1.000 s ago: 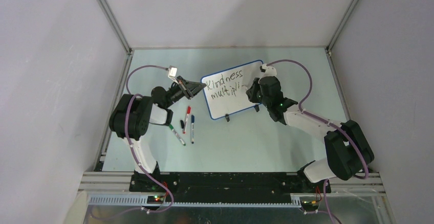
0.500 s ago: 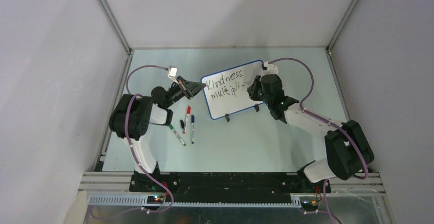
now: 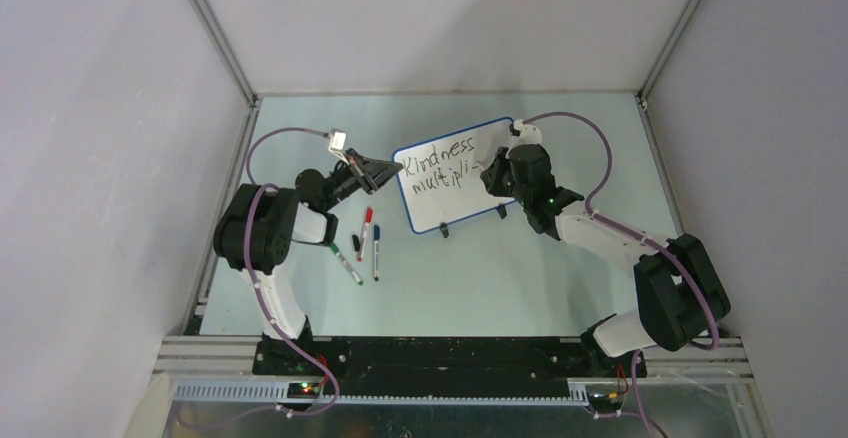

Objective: Write a sentence on the whiteboard

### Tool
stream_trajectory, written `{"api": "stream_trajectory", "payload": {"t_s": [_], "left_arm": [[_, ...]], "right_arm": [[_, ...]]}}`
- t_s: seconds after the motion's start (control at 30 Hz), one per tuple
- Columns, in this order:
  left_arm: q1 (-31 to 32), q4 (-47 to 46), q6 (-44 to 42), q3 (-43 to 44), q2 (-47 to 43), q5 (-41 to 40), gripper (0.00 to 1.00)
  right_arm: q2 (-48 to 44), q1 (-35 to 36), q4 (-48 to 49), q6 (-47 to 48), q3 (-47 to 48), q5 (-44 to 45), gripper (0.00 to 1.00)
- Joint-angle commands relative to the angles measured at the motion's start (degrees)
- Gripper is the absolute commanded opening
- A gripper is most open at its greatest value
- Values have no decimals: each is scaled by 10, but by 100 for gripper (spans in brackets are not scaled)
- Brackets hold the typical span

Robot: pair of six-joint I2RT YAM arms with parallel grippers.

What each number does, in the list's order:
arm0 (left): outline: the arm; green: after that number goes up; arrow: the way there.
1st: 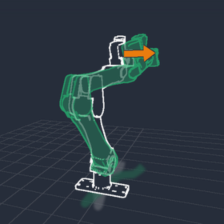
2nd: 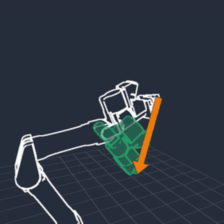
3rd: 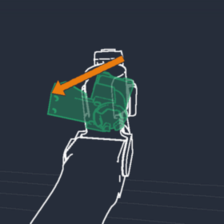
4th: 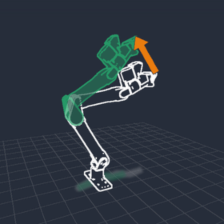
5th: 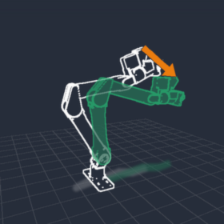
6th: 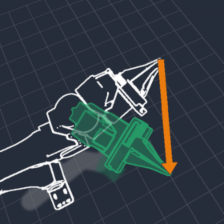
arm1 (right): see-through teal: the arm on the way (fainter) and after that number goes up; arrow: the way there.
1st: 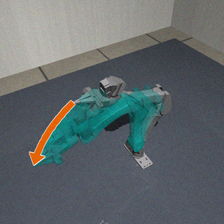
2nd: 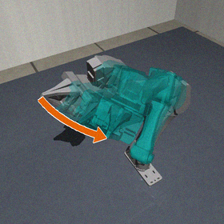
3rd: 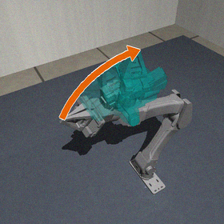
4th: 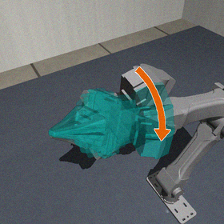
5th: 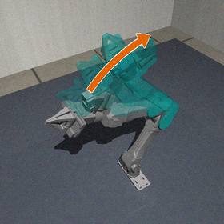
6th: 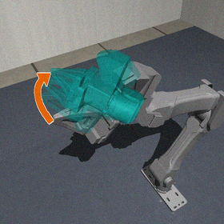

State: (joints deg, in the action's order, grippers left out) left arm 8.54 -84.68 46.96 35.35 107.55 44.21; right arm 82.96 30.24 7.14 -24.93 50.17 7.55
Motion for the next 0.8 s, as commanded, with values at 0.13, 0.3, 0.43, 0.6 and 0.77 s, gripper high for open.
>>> {"api": "stream_trajectory", "payload": {"t_s": [0.13,0.3,0.43,0.6,0.77], "left_arm": [[-2,-31,-21,-2,-26,15,0],[-2,-31,-22,-4,-27,15,0],[-1,-31,-23,-4,-29,15,0],[-1,-32,-23,-5,-30,15,0],[-1,-31,-24,-7,-30,16,0]], "right_arm": [[10,0,5,3,26,-22,0],[17,4,-11,2,31,-24,0],[17,9,-24,1,31,-20,0],[17,14,-39,-1,31,-13,0],[17,18,-51,-3,31,-4,0]]}}
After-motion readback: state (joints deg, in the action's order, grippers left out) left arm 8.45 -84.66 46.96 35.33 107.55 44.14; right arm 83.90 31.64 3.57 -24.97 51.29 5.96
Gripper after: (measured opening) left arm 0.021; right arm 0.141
